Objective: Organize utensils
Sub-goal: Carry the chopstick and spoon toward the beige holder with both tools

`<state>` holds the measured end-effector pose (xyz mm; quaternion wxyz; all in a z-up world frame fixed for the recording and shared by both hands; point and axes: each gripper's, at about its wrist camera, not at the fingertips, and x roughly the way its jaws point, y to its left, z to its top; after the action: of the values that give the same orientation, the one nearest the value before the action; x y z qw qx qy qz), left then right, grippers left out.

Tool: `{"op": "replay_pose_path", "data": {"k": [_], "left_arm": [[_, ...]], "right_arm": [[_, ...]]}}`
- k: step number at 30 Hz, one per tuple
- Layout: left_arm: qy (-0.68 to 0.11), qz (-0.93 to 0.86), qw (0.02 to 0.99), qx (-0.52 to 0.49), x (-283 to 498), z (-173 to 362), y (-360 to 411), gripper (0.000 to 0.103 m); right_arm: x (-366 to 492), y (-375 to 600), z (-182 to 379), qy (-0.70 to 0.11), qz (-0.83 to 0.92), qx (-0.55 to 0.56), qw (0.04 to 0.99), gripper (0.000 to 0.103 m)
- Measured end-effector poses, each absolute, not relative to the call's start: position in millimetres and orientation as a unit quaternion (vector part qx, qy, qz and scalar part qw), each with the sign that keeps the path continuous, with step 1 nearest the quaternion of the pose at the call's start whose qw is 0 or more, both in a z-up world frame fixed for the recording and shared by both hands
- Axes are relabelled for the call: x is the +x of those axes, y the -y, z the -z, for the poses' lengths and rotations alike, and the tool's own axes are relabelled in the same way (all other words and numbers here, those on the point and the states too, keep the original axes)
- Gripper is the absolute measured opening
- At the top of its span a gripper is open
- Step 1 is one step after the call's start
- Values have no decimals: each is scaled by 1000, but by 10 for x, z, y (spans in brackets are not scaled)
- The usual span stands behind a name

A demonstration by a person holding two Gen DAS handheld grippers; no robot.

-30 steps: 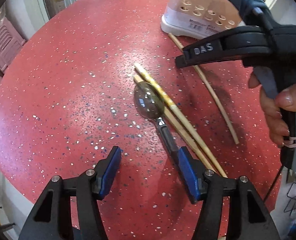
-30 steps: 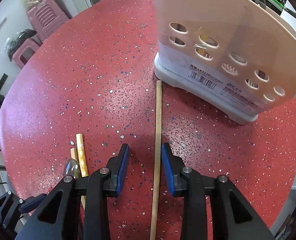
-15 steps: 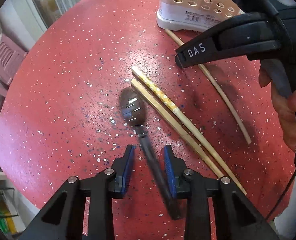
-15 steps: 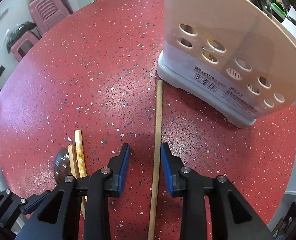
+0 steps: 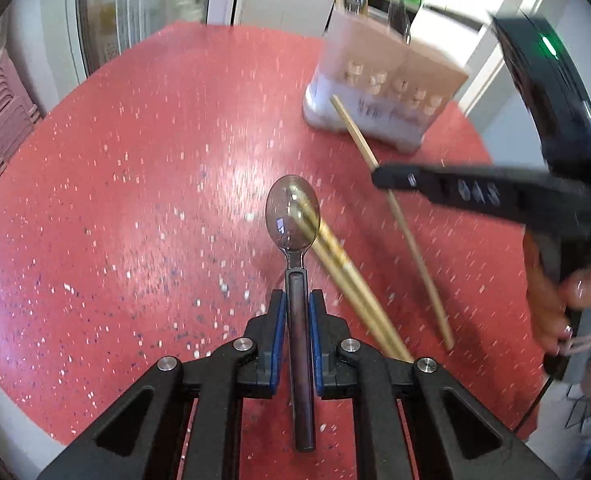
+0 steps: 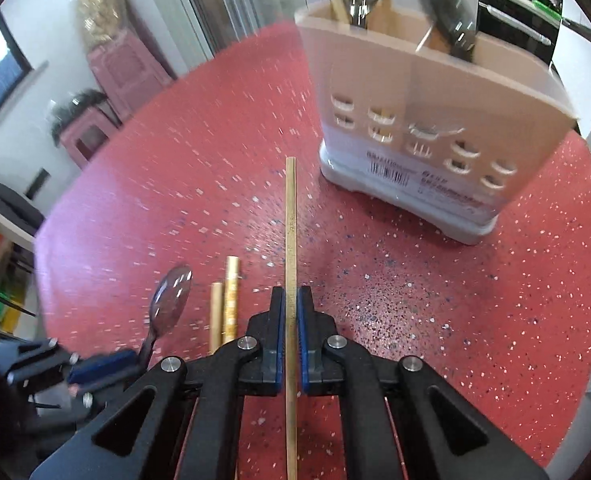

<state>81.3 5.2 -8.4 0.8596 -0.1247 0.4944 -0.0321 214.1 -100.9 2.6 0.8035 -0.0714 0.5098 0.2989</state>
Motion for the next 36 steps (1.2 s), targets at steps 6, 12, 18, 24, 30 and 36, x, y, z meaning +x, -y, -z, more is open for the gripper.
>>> {"op": "replay_pose_path", "data": {"k": [6,12,18,24,30,36], "left_arm": [[-449,43,882,-138,869,-191,-92,40],[-407,59,898,-155,1004,-475,-141,40],[-370,80,909,-176,1284,-670,-286,40],[-333,89,917,-198,1708,-889,-357,40],[-294,97,931,-193,2187,-1206,-295,40],[-257,95,945,-181,2632,-1410,-213,40]], "right_arm": [[1951,1344,-298,-465,-327,-16,822,6],[1903,1707,-532,-434,-329,24,839,6],[1934,1926,-852,-405,-316,42,857,6],[2155,1949,-1226,-362,-291,51,884,6],[2518,1947,-1557,-331,-275,58,901,6],[2899,1874,-1743,-298,-263,62,916,6]]}}
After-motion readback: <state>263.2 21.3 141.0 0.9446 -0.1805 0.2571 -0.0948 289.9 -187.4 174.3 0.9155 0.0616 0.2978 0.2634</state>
